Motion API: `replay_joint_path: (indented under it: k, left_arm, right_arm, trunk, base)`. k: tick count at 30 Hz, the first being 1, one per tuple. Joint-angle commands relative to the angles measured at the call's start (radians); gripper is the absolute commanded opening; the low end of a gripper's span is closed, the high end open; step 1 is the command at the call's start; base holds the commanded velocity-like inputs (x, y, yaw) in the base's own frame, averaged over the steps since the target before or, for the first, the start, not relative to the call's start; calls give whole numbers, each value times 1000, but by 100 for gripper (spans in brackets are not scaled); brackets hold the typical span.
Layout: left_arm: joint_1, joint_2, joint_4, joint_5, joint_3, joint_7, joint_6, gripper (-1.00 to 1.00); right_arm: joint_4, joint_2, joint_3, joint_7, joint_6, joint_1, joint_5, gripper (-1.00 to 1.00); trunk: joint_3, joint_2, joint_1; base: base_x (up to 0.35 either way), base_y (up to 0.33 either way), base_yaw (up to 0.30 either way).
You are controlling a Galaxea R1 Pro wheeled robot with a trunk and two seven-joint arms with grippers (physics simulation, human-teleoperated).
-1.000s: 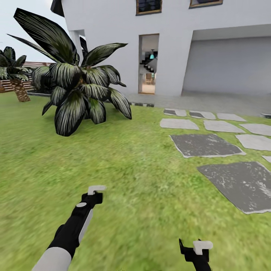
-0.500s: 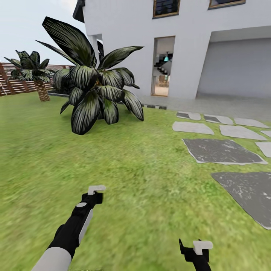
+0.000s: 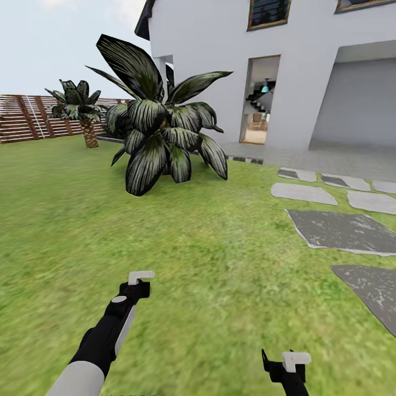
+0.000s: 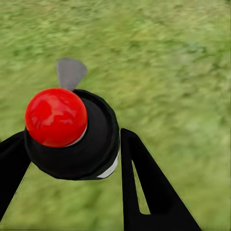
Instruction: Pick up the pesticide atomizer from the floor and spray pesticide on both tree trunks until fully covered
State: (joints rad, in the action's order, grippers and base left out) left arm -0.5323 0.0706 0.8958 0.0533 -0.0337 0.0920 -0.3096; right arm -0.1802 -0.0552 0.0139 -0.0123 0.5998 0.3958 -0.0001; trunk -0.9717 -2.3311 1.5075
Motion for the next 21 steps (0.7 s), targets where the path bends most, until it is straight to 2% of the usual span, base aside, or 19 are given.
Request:
replay_joint_path:
  k: [1, 21]
  left_arm:
    - [0, 0, 0, 0, 0, 0, 0, -100]
    - [0, 0, 0, 0, 0, 0, 0, -100]
  right_arm:
    - [0, 0, 0, 0, 0, 0, 0, 100]
    - [0, 0, 0, 0, 0, 0, 0, 100]
  trunk:
    - [1, 0, 0]
    - [4, 0, 0]
  base:
    - [0, 0, 252]
    - [0, 0, 275]
